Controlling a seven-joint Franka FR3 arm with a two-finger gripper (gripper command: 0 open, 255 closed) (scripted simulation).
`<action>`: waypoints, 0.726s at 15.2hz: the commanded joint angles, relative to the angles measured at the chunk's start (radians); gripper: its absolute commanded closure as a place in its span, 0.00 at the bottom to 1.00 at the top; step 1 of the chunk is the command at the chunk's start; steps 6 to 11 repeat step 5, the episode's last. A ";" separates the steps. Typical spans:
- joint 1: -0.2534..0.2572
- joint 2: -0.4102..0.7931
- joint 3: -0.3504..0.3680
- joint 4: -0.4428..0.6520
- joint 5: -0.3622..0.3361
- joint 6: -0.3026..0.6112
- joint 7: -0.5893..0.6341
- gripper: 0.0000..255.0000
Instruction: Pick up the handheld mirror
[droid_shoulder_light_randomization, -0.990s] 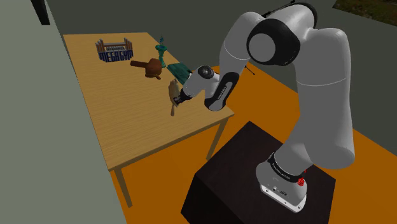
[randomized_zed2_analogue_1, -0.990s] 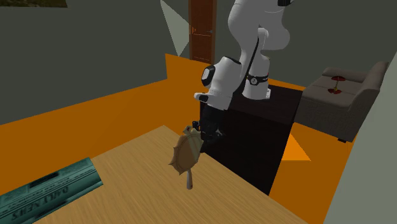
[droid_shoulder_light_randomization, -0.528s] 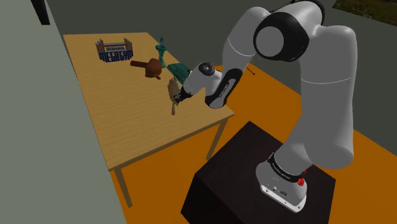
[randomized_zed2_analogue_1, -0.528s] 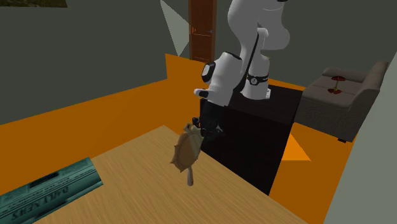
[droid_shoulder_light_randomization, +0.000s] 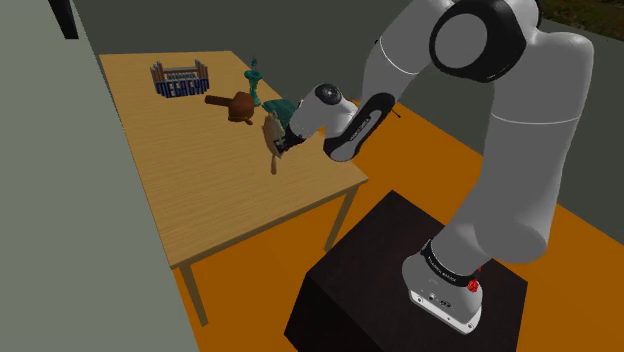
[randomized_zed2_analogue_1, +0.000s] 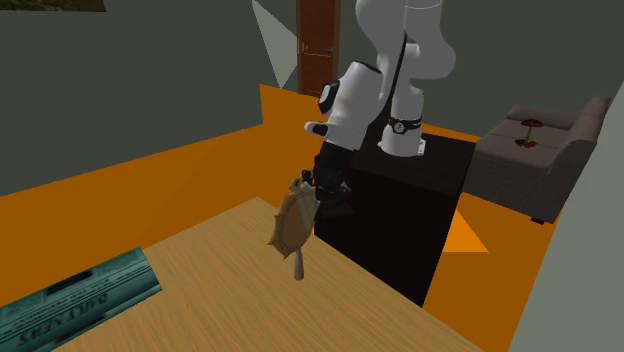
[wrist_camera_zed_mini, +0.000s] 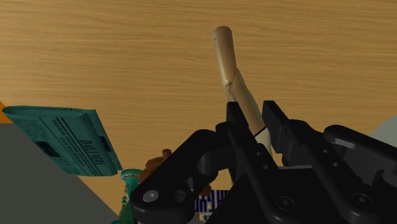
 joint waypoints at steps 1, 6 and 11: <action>-0.043 -0.036 0.049 -0.009 0.011 -0.032 -0.026 1.00; -0.085 -0.070 0.097 -0.019 0.033 -0.061 -0.059 1.00; -0.085 -0.070 0.097 -0.019 0.033 -0.061 -0.059 1.00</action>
